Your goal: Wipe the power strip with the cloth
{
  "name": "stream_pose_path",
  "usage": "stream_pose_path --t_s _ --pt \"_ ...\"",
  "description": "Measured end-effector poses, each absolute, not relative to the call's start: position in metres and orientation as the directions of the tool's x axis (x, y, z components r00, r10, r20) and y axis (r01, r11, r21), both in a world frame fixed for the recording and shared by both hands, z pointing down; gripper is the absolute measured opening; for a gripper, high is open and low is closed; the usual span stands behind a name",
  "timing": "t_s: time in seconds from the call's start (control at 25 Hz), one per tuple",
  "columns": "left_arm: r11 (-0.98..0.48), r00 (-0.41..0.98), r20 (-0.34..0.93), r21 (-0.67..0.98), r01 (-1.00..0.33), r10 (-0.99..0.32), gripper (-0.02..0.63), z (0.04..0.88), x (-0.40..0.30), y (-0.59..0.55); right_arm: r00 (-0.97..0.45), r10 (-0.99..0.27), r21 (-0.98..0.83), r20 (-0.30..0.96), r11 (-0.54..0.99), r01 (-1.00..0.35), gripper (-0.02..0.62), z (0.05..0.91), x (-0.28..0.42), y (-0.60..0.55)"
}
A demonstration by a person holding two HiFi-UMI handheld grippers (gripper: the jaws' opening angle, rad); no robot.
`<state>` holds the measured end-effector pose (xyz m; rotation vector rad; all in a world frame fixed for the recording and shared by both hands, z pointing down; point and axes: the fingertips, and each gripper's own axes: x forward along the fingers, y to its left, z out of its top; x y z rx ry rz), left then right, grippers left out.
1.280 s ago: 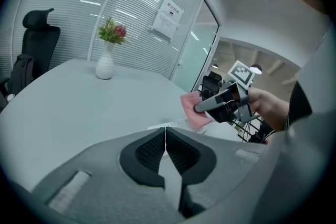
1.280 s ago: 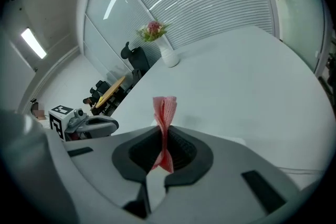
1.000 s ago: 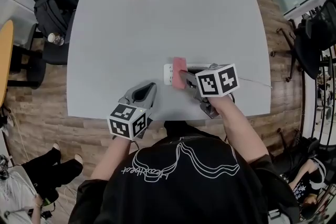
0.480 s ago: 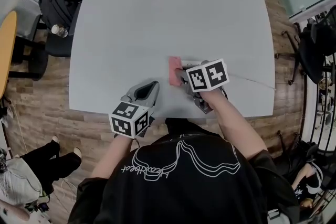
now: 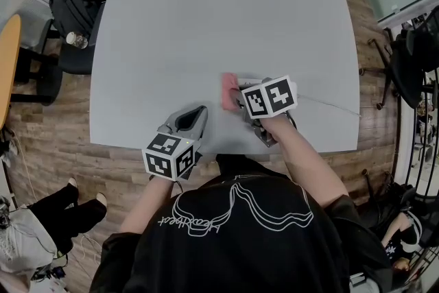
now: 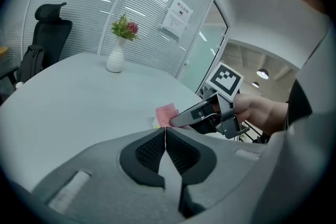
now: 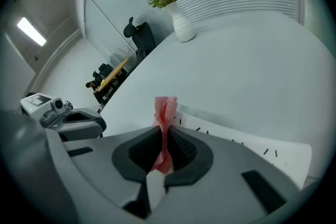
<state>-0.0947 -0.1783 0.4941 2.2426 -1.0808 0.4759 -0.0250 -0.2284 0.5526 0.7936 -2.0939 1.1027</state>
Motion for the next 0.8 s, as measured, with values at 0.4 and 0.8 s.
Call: stream_pose_path --t_s 0.4,0.8 --pt "-0.489 0.609 0.551 0.367 -0.791 -0.571 0.014 0.499 -0.092 -0.180 -0.581 -0.240 -0.436 0.778 0.459 -0.774 0.034 0.554 -0.007 -0.229" --pt "-0.508 0.628 0.554 0.376 -0.775 -0.547 0.014 0.501 -0.079 -0.180 -0.541 -0.276 -0.413 0.794 0.407 -0.815 0.035 0.553 0.040 -0.225"
